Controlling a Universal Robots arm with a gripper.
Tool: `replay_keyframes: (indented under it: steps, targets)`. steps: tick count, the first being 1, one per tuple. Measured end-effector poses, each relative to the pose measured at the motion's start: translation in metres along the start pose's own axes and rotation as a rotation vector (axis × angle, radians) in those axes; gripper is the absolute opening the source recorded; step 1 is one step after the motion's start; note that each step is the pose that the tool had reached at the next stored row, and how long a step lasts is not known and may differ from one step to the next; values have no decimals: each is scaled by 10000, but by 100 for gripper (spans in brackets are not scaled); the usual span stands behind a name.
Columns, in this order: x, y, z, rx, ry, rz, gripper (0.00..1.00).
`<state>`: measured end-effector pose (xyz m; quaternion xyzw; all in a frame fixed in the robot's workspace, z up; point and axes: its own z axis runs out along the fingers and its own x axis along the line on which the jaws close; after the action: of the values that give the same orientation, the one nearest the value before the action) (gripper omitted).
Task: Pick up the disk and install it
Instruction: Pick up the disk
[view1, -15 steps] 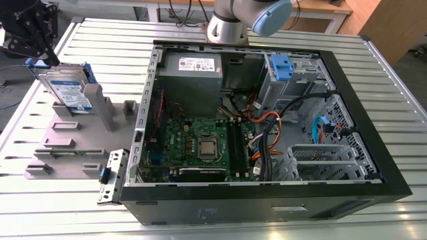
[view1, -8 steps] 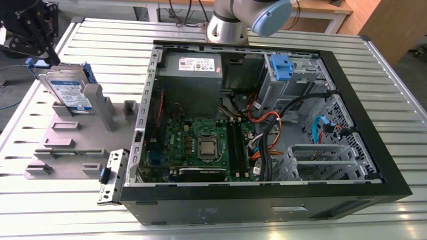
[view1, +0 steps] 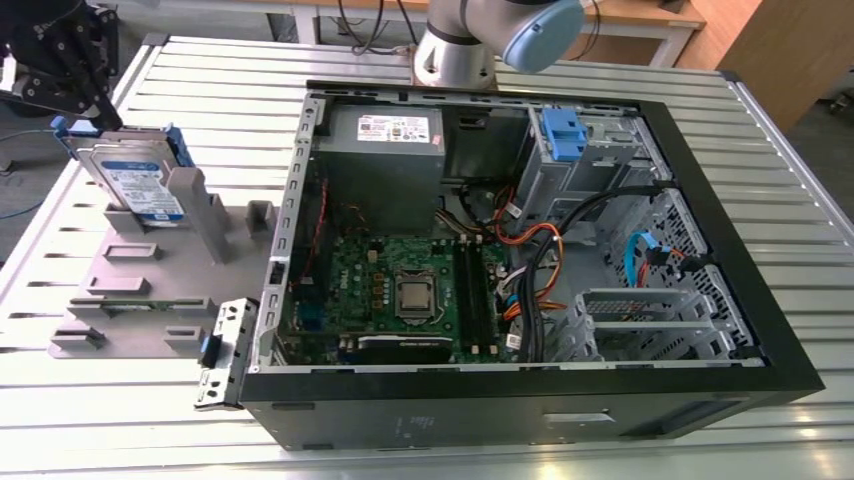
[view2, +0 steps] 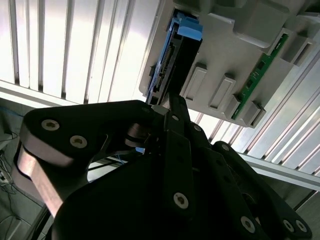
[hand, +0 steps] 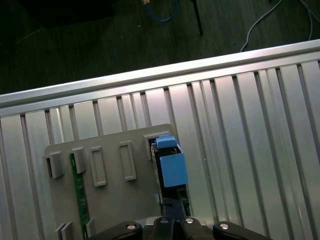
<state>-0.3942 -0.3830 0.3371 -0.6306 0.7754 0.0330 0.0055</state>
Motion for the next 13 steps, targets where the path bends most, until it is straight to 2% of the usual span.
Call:
replay_keyframes:
  steps: [8,9,10,11,12,13]
  targets:
    - [0,0,1,2,0,-1,11]
    - [0,0,1,2,0,-1,17]
    - [0,0,1,2,0,-1,17]
    - [0,0,1,3,-1,-1,23]
    - [0,0,1,3,-1,-1,23]
    - [0,0,1,2,0,-2,29]
